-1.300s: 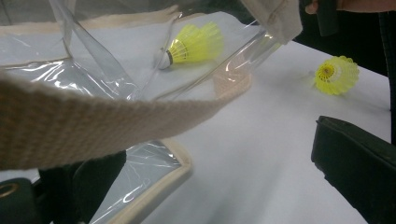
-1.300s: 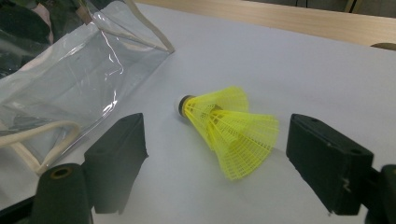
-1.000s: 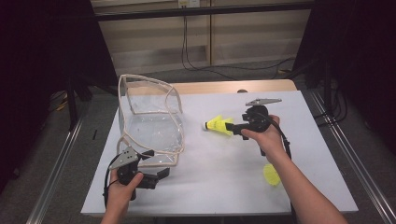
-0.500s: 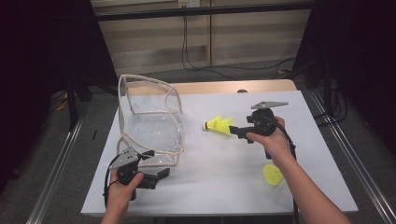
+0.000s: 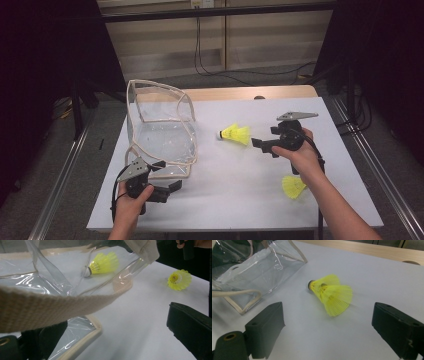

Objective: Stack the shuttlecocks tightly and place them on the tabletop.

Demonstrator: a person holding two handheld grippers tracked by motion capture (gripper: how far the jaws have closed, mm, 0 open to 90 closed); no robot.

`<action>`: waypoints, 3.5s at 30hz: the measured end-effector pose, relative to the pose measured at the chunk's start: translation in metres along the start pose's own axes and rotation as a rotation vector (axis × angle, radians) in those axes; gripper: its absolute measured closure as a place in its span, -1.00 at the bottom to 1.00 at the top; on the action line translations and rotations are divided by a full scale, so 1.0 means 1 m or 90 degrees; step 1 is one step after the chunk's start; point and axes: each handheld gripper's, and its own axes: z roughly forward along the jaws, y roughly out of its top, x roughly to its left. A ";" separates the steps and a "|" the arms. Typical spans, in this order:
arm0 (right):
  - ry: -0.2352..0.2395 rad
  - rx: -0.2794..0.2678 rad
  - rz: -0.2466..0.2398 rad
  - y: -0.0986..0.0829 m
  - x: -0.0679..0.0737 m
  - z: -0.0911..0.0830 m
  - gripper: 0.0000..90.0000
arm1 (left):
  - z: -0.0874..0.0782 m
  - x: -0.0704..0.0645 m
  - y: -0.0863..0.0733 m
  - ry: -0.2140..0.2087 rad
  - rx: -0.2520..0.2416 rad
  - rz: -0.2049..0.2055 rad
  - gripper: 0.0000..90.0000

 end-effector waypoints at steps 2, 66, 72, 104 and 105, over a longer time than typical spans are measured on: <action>0.004 0.002 0.001 -0.002 -0.001 -0.002 -0.78 | 0.000 0.000 0.000 -0.002 0.000 0.000 -0.93; 0.021 0.009 -0.010 -0.066 -0.009 -0.035 -0.88 | 0.000 0.000 0.000 -0.002 -0.003 -0.003 -0.93; 0.020 0.007 -0.011 -0.071 -0.011 -0.039 -0.88 | 0.000 0.000 0.000 -0.002 -0.002 -0.002 -0.93; 0.014 0.013 -0.014 -0.090 -0.018 -0.051 -0.87 | 0.000 -0.002 0.000 -0.001 0.000 -0.001 -0.93; 0.013 0.013 -0.015 -0.090 -0.018 -0.051 -0.87 | 0.000 -0.002 0.000 0.000 0.000 -0.001 -0.93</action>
